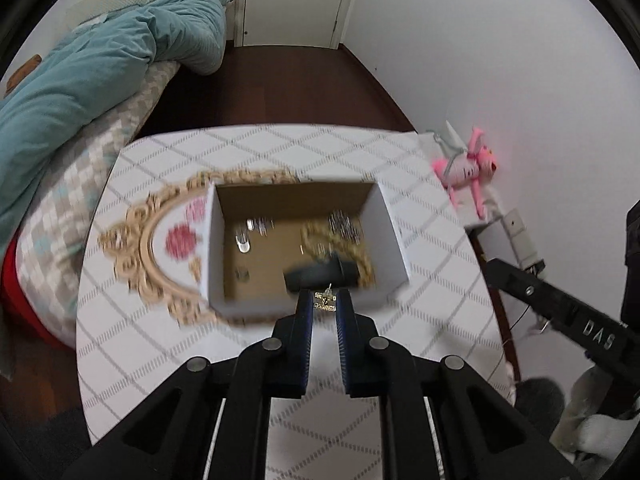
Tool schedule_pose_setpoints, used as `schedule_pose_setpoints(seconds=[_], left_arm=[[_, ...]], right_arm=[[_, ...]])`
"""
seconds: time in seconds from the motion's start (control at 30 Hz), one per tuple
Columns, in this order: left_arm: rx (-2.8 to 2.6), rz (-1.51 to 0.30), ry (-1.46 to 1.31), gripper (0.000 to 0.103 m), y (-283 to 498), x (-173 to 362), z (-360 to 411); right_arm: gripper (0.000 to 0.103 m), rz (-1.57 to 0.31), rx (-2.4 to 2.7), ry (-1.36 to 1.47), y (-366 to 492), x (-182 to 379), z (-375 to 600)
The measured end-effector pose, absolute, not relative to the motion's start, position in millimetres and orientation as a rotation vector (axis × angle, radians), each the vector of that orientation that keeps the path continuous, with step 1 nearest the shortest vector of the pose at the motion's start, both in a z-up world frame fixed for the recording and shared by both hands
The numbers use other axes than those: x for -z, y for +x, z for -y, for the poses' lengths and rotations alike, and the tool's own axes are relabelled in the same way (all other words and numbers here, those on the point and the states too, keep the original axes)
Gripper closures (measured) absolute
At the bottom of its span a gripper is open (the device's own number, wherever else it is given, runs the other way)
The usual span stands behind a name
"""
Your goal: Organize jewelry
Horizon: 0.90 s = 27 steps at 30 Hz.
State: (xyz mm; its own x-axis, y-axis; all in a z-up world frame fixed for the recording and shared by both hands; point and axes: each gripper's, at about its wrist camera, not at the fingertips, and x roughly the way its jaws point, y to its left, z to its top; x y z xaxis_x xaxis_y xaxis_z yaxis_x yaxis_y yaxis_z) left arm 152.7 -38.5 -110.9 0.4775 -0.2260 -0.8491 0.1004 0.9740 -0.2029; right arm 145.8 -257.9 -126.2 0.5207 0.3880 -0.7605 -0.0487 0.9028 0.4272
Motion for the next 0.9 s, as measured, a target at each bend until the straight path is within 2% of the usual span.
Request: schedule_pose_setpoints(seconds=[0.33, 0.43, 0.47, 0.5, 0.57, 0.6, 0.63, 0.77, 0.8, 0.83, 0.87, 0.9], left_arm=[[0.146, -1.181, -0.173, 0.093, 228, 128, 4], [0.126, -1.219, -0.184, 0.087, 238, 130, 0], [0.115, -1.222, -0.177, 0.075, 240, 129, -1], [0.101, -1.221, -0.170, 0.054, 241, 128, -2], [0.062, -1.204, -0.161, 0.033, 240, 124, -7], [0.052, -1.196, -0.160, 0.032, 239, 123, -10], [0.045, -1.193, -0.157, 0.032, 238, 123, -12], [0.005, -1.190, -0.156, 0.032, 231, 124, -19], [-0.012, -1.180, -0.152, 0.029, 227, 125, -20], [-0.022, -1.173, -0.150, 0.026, 223, 126, -21], [-0.028, -1.168, -0.148, 0.018, 222, 127, -22], [-0.039, -1.160, -0.143, 0.009, 218, 128, -22]], right_arm=[[0.094, -1.122, -0.372, 0.270, 240, 140, 193], [0.093, -1.191, -0.389, 0.258, 259, 151, 181], [0.093, -1.212, -0.386, 0.250, 263, 153, 178], [0.091, -1.223, -0.386, 0.245, 265, 155, 176], [0.076, -1.243, -0.374, 0.237, 270, 158, 175], [0.066, -1.241, -0.369, 0.232, 270, 158, 175], [0.060, -1.238, -0.361, 0.220, 270, 157, 176], [0.059, -1.233, -0.318, 0.188, 264, 153, 186], [0.058, -1.231, -0.304, 0.179, 261, 153, 188], [0.053, -1.228, -0.288, 0.166, 259, 152, 189], [0.048, -1.225, -0.267, 0.142, 257, 152, 190], [0.038, -1.220, -0.241, 0.112, 252, 151, 191]])
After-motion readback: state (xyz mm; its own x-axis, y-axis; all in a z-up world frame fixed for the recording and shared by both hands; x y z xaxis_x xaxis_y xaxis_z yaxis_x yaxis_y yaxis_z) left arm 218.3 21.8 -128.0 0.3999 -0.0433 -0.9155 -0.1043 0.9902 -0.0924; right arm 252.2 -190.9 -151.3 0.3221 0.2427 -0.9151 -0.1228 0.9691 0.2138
